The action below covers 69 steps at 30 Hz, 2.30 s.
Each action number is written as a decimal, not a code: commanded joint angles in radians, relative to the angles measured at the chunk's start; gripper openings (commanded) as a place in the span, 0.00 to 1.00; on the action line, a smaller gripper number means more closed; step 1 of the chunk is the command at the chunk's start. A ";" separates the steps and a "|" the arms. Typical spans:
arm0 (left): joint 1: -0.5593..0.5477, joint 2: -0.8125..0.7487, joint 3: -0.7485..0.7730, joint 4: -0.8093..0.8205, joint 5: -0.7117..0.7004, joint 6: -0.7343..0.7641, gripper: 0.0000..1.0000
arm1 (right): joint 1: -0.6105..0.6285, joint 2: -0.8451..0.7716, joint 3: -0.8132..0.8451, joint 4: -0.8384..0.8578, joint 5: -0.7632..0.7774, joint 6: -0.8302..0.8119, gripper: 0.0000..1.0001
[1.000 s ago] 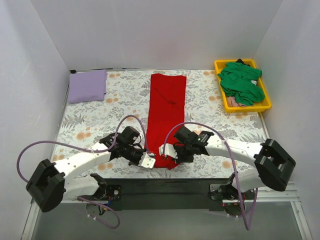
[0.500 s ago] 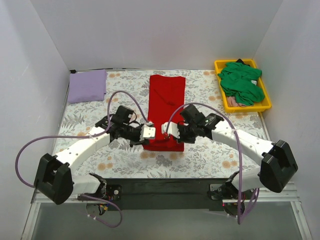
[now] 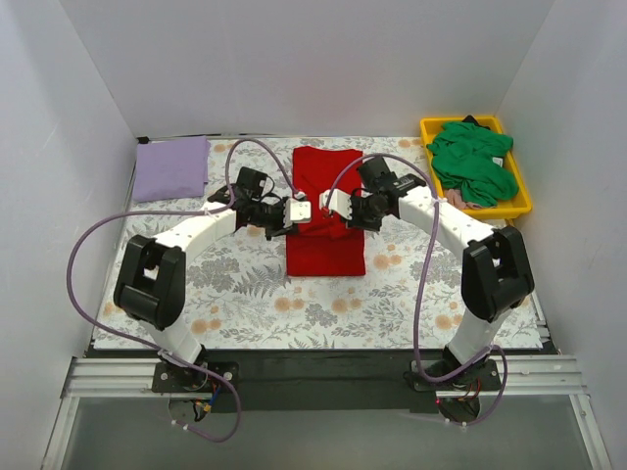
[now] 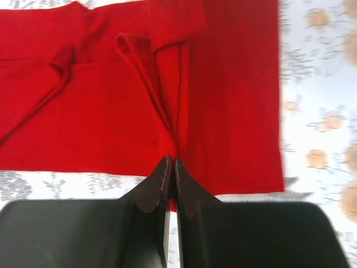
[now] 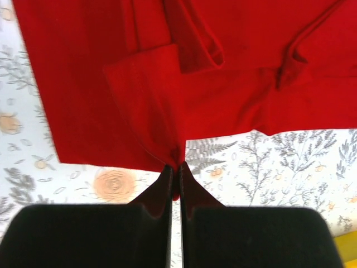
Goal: Fold and stack the t-shirts
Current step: Fold the tshirt
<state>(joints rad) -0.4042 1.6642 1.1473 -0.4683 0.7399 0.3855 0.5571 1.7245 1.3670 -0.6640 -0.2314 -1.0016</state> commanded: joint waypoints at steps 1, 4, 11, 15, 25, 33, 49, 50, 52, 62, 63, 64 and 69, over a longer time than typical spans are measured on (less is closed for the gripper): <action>0.025 0.054 0.091 0.045 0.009 0.062 0.00 | -0.034 0.038 0.079 -0.013 -0.008 -0.078 0.01; 0.038 0.110 0.135 0.068 0.012 0.073 0.00 | -0.057 0.092 0.136 -0.014 -0.009 -0.098 0.01; 0.057 0.207 0.183 0.138 -0.008 0.079 0.00 | -0.089 0.242 0.282 -0.011 -0.011 -0.112 0.01; 0.070 0.241 0.198 0.198 -0.019 0.058 0.00 | -0.098 0.299 0.337 -0.009 -0.011 -0.120 0.01; 0.079 0.315 0.216 0.247 -0.045 0.079 0.00 | -0.109 0.366 0.373 0.012 0.009 -0.118 0.01; 0.079 0.324 0.223 0.284 -0.028 0.067 0.00 | -0.115 0.343 0.339 0.040 0.026 -0.118 0.01; 0.082 0.411 0.268 0.350 -0.112 -0.017 0.14 | -0.125 0.415 0.411 0.053 0.076 -0.054 0.28; 0.087 0.410 0.276 0.355 -0.116 -0.039 0.19 | -0.128 0.411 0.426 0.053 0.078 -0.045 0.31; 0.094 0.391 0.305 0.376 -0.126 -0.135 0.22 | -0.140 0.394 0.435 0.053 0.086 -0.011 0.41; 0.140 0.050 0.074 0.304 -0.007 -0.369 0.44 | -0.116 0.124 0.270 -0.098 -0.020 0.110 0.43; 0.133 0.028 0.045 0.297 0.001 -0.367 0.44 | -0.115 0.107 0.270 -0.103 -0.028 0.112 0.42; 0.124 0.008 0.014 0.292 0.006 -0.359 0.45 | -0.099 0.092 0.226 -0.102 -0.034 0.118 0.41; 0.038 -0.069 -0.151 0.290 -0.023 -0.297 0.47 | -0.036 0.040 0.089 -0.092 -0.085 0.164 0.41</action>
<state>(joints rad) -0.3172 1.6104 1.0813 -0.1295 0.7036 0.0566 0.4835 1.7573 1.5311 -0.7185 -0.2523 -0.8860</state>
